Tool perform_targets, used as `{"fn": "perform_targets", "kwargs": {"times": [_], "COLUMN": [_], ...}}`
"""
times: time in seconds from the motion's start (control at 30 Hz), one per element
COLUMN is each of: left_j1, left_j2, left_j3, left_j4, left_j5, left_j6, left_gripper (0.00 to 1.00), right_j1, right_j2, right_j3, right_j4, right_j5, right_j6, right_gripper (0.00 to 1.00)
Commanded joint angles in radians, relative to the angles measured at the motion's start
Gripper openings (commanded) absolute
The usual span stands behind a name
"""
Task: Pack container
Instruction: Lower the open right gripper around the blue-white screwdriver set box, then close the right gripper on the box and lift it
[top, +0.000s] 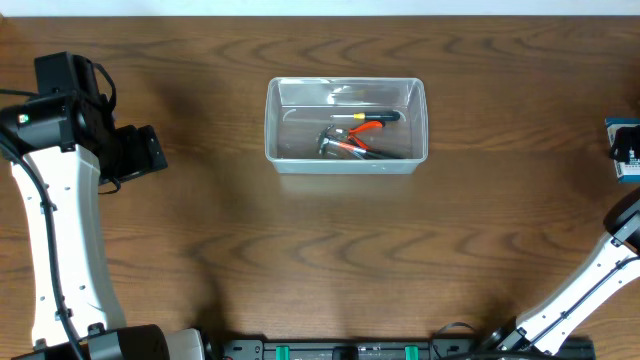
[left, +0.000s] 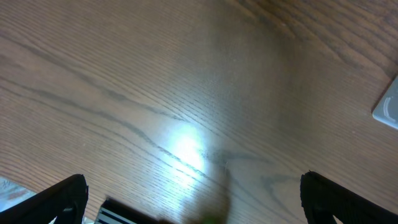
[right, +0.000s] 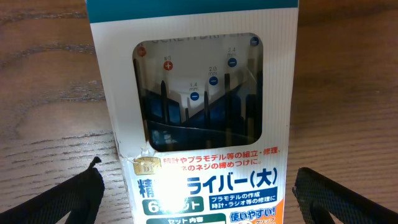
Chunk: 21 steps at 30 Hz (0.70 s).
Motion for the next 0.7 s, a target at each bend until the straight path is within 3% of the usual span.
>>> {"fn": "perform_targets", "kwargs": {"times": [0.0,0.67], "left_j1": [0.004,0.004], "left_j2": [-0.009,-0.009], "left_j3": [0.022,0.022], "left_j4": [-0.005,-0.005], "left_j5": [-0.001,-0.001], "left_j6": [-0.006,-0.006], "left_gripper": [0.98,0.98], "right_j1": [-0.007,-0.008], "right_j2": [0.018,0.022], "right_j3": [0.019,0.019], "right_j4": [-0.005,-0.011], "right_j5": [-0.001,-0.001], "right_j6": [0.015,-0.008], "right_gripper": [0.99,0.99]}}
